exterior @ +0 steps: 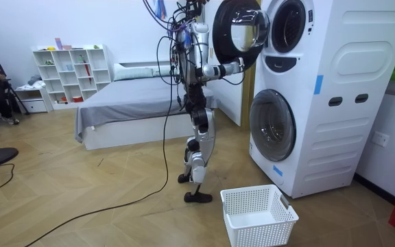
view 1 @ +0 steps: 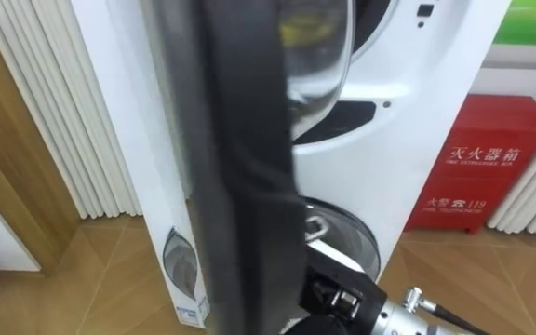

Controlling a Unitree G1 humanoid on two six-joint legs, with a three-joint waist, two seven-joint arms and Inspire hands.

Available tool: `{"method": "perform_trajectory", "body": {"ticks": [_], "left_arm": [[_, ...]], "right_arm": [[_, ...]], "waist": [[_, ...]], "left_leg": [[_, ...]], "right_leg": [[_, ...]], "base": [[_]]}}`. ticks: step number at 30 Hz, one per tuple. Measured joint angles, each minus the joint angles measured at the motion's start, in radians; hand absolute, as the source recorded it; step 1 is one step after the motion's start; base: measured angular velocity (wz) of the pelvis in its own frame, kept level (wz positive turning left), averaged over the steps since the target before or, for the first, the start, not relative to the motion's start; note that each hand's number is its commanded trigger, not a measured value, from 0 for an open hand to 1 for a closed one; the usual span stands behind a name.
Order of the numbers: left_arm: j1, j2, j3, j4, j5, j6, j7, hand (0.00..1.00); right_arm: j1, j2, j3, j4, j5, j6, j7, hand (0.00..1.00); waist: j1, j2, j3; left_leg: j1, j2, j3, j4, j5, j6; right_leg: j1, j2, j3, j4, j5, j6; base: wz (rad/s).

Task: Pick clothes from washing machine

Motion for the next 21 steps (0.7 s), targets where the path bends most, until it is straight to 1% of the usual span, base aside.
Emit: {"method": "perform_trajectory", "body": {"ticks": [2, 3, 4, 5, 8, 9, 10, 11, 13, 15, 16, 18, 21], "left_arm": [[0.0, 0.003, 0.0, 0.0, 0.0, -0.001, 0.001, 0.0], [0.0, 0.004, 0.0, 0.0, 0.0, -0.002, 0.001, 0.0], [-0.001, 0.004, 0.0, -0.001, -0.001, -0.002, 0.001, 0.0], [-0.002, 0.004, -0.001, -0.001, -0.001, -0.002, 0.001, 0.0], [-0.006, 0.004, 0.001, -0.001, -0.001, -0.008, 0.001, 0.0], [-0.012, 0.004, 0.001, 0.0, -0.002, -0.008, 0.001, 0.0], [-0.015, 0.004, 0.001, 0.0, -0.002, -0.008, 0.001, 0.0], [-0.018, 0.004, 0.001, 0.001, -0.002, -0.008, 0.002, 0.0], [-0.017, 0.004, 0.001, 0.001, -0.002, -0.008, 0.008, 0.0], [-0.016, 0.003, 0.002, 0.001, -0.002, -0.008, 0.017, 0.0], [-0.016, 0.002, 0.001, 0.001, -0.002, -0.008, 0.02, 0.0], [-0.013, 0.003, 0.002, 0.001, -0.002, -0.008, 0.02, 0.0], [-0.007, 0.003, 0.002, 0.001, -0.002, -0.008, 0.018, 0.0]], "right_arm": [[-0.002, 0.002, 0.015, 0.0, 0.0, 0.0, -0.001, 0.0], [-0.005, 0.003, 0.024, 0.0, 0.001, 0.0, -0.004, 0.0], [-0.007, 0.004, 0.03, 0.0, 0.002, 0.0, -0.005, 0.0], [-0.009, 0.008, 0.038, 0.0, 0.002, 0.0, -0.006, 0.0], [-0.023, 0.012, 0.069, 0.0, 0.002, 0.0, -0.005, 0.0], [-0.028, 0.013, 0.077, 0.0, 0.002, 0.0, -0.005, 0.0], [-0.03, 0.014, 0.08, 0.0, 0.002, 0.0, -0.006, 0.0], [-0.032, 0.016, 0.088, 0.0, 0.002, 0.0, -0.006, 0.0], [-0.043, 0.021, 0.102, 0.0, 0.003, 0.001, -0.006, 0.0], [-0.046, 0.021, 0.112, 0.0, 0.005, 0.001, -0.005, 0.0], [-0.046, 0.021, 0.114, 0.0, 0.005, 0.002, -0.005, 0.0], [-0.048, 0.023, 0.119, 0.0, 0.002, 0.004, -0.006, 0.0], [-0.063, 0.031, 0.132, 0.0, -0.001, 0.005, -0.004, 0.0]], "waist": [[0.009, -0.002, -0.0012], [0.018, -0.007, -0.0029], [0.021, -0.006, -0.002], [0.026, -0.012, -0.003], [0.044, -0.017, -0.0004], [0.05, -0.02, 0.0029], [0.052, -0.021, 0.0041], [0.053, -0.025, 0.0045], [0.056, -0.032, 0.0022], [0.072, -0.033, 0.0029], [0.078, -0.033, 0.0033], [0.083, -0.033, 0.0035], [0.086, -0.034, 0.0049]], "left_leg": [[-0.003, 0.0, -0.002, 0.001, 0.0, 0.0], [-0.005, 0.0, -0.006, 0.001, 0.0, 0.0], [-0.007, 0.0, -0.008, 0.002, 0.0, 0.0], [-0.01, -0.001, -0.014, 0.002, 0.0, 0.0], [-0.011, -0.003, -0.019, 0.001, 0.0, 0.0], [-0.013, -0.005, -0.028, 0.002, 0.0, 0.0], [-0.014, -0.007, -0.034, 0.002, 0.0, 0.0], [-0.019, -0.01, -0.042, 0.003, 0.0, 0.0], [-0.028, -0.017, -0.054, 0.004, 0.001, 0.002], [-0.029, -0.02, -0.059, 0.003, 0.002, 0.003], [-0.03, -0.024, -0.07, 0.003, 0.002, 0.004], [-0.03, -0.029, -0.08, 0.005, 0.002, 0.004], [-0.04, -0.031, -0.08, 0.016, 0.002, 0.004]], "right_leg": [[0.001, -0.001, -0.008, 0.0, -0.003, 0.0], [0.002, -0.001, -0.011, 0.0, -0.004, 0.0], [0.002, 0.0, -0.013, -0.001, -0.005, 0.0], [0.002, 0.0, -0.019, -0.001, -0.005, 0.001], [0.004, 0.0, -0.024, -0.001, -0.008, 0.001], [0.005, -0.001, -0.03, -0.001, -0.01, 0.002], [0.007, -0.002, -0.036, -0.001, -0.012, 0.003], [0.007, -0.01, -0.041, -0.001, -0.016, 0.005], [0.007, -0.015, -0.052, -0.001, -0.019, 0.009], [0.007, -0.015, -0.058, -0.001, -0.021, 0.012], [0.011, -0.016, -0.064, 0.0, -0.023, 0.015], [0.016, -0.02, -0.063, 0.0, -0.025, 0.018], [0.017, -0.022, -0.063, 0.0, -0.026, 0.02]], "base": [[0.13], [0.09], [0.14], [0.12], [0.09], [0.15], [0.26], [0.29], [0.28], [0.15], [0.18], [0.22], [0.12]]}}
